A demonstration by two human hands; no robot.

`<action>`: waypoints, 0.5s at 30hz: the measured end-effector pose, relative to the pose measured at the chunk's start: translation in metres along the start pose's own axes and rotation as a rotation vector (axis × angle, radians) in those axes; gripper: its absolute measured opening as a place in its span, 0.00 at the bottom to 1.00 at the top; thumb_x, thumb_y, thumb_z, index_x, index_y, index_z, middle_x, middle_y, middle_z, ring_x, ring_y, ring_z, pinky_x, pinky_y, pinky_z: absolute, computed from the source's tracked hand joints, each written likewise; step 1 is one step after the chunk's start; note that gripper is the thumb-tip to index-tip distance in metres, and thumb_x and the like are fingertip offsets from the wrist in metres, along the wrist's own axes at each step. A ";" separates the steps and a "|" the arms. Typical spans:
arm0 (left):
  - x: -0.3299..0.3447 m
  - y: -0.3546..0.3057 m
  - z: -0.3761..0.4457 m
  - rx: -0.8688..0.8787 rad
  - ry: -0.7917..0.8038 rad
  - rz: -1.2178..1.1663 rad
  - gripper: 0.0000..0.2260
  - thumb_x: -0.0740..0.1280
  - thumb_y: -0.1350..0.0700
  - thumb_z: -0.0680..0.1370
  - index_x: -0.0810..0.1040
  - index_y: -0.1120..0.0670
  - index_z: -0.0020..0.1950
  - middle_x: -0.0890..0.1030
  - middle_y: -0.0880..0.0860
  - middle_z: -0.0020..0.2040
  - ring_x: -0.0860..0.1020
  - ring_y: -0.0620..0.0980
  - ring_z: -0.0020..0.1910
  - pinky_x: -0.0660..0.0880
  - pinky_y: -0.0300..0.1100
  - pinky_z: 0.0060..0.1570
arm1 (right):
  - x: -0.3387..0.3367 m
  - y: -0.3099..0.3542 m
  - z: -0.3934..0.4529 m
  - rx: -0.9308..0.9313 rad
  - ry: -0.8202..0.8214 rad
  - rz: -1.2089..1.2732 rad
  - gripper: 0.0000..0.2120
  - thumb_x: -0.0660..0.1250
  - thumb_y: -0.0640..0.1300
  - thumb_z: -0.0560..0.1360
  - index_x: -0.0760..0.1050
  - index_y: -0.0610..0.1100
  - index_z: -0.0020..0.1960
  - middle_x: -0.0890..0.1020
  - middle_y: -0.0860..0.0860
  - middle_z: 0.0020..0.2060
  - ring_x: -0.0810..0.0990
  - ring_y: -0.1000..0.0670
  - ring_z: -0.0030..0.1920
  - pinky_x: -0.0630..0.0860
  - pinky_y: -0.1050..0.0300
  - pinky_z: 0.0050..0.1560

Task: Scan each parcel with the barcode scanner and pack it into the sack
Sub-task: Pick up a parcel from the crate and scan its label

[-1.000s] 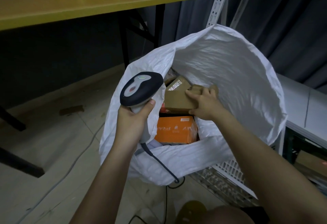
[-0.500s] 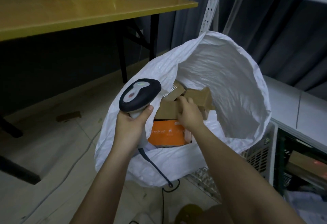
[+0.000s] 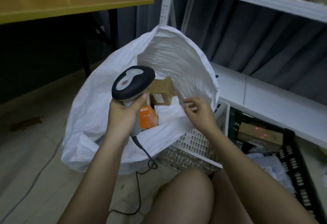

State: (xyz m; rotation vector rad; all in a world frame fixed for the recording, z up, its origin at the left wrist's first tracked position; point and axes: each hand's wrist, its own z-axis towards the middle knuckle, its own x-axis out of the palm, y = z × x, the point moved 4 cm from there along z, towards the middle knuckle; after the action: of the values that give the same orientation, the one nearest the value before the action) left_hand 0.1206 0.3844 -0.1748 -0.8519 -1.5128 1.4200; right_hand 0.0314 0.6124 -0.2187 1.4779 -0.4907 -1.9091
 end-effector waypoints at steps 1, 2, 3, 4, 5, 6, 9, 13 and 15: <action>0.011 -0.001 -0.007 0.022 0.035 -0.002 0.21 0.74 0.56 0.73 0.76 0.54 0.65 0.82 0.50 0.57 0.79 0.46 0.57 0.75 0.47 0.61 | -0.015 -0.006 -0.010 0.022 -0.025 -0.012 0.08 0.66 0.42 0.78 0.80 0.44 0.55 0.75 0.54 0.50 0.75 0.57 0.46 0.73 0.63 0.48; 0.023 -0.002 -0.013 0.038 0.068 0.001 0.21 0.74 0.57 0.73 0.76 0.54 0.65 0.81 0.49 0.57 0.79 0.43 0.56 0.76 0.41 0.58 | -0.030 -0.013 -0.020 0.047 -0.056 -0.015 0.08 0.66 0.42 0.78 0.80 0.44 0.55 0.75 0.53 0.50 0.75 0.57 0.46 0.73 0.65 0.47; 0.037 -0.003 -0.021 0.055 0.110 0.005 0.20 0.74 0.58 0.73 0.76 0.54 0.64 0.81 0.46 0.55 0.79 0.38 0.53 0.76 0.34 0.54 | -0.046 -0.020 -0.031 0.072 -0.091 -0.018 0.08 0.66 0.42 0.78 0.80 0.44 0.55 0.75 0.53 0.51 0.75 0.57 0.46 0.73 0.69 0.46; 0.051 -0.004 -0.028 0.072 0.155 0.012 0.19 0.73 0.59 0.73 0.75 0.51 0.63 0.80 0.42 0.53 0.77 0.32 0.50 0.74 0.28 0.50 | -0.062 -0.027 -0.043 0.099 -0.126 -0.022 0.08 0.66 0.42 0.78 0.80 0.44 0.55 0.75 0.53 0.50 0.74 0.58 0.45 0.70 0.74 0.44; 0.066 -0.004 -0.037 0.092 0.208 0.019 0.18 0.73 0.59 0.73 0.74 0.49 0.61 0.78 0.38 0.51 0.76 0.28 0.47 0.73 0.24 0.47 | -0.079 -0.034 -0.057 0.126 -0.157 -0.027 0.08 0.66 0.42 0.78 0.80 0.43 0.55 0.74 0.53 0.50 0.74 0.59 0.44 0.68 0.77 0.42; 0.082 -0.003 -0.046 0.104 0.260 0.028 0.19 0.73 0.59 0.73 0.73 0.46 0.60 0.77 0.35 0.50 0.75 0.27 0.46 0.71 0.23 0.46 | -0.095 -0.043 -0.070 0.154 -0.181 -0.028 0.08 0.66 0.41 0.79 0.80 0.42 0.55 0.74 0.52 0.49 0.73 0.60 0.43 0.68 0.78 0.42; 0.126 0.002 -0.072 0.124 0.402 0.053 0.20 0.73 0.61 0.74 0.71 0.48 0.62 0.75 0.37 0.52 0.74 0.33 0.51 0.70 0.23 0.48 | -0.137 -0.074 -0.113 0.256 -0.233 -0.005 0.06 0.65 0.40 0.79 0.80 0.42 0.54 0.76 0.49 0.51 0.76 0.56 0.44 0.73 0.67 0.49; 0.189 0.021 -0.099 0.119 0.620 0.132 0.22 0.73 0.62 0.73 0.72 0.49 0.63 0.76 0.37 0.51 0.74 0.35 0.52 0.69 0.19 0.43 | -0.183 -0.137 -0.171 0.491 -0.344 0.055 0.04 0.66 0.39 0.79 0.78 0.45 0.49 0.79 0.47 0.48 0.78 0.50 0.47 0.77 0.53 0.51; 0.218 0.037 -0.106 0.090 0.721 0.176 0.21 0.73 0.62 0.73 0.72 0.49 0.63 0.76 0.40 0.53 0.74 0.38 0.54 0.69 0.19 0.42 | -0.191 -0.174 -0.194 0.616 -0.335 0.060 0.04 0.65 0.40 0.79 0.78 0.44 0.52 0.80 0.47 0.49 0.78 0.49 0.49 0.76 0.51 0.53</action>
State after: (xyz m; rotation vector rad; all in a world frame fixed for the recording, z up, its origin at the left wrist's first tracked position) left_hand 0.1300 0.6288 -0.1841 -1.2887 -0.8359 1.1073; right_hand 0.1947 0.8886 -0.2541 1.4684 -1.3578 -2.0672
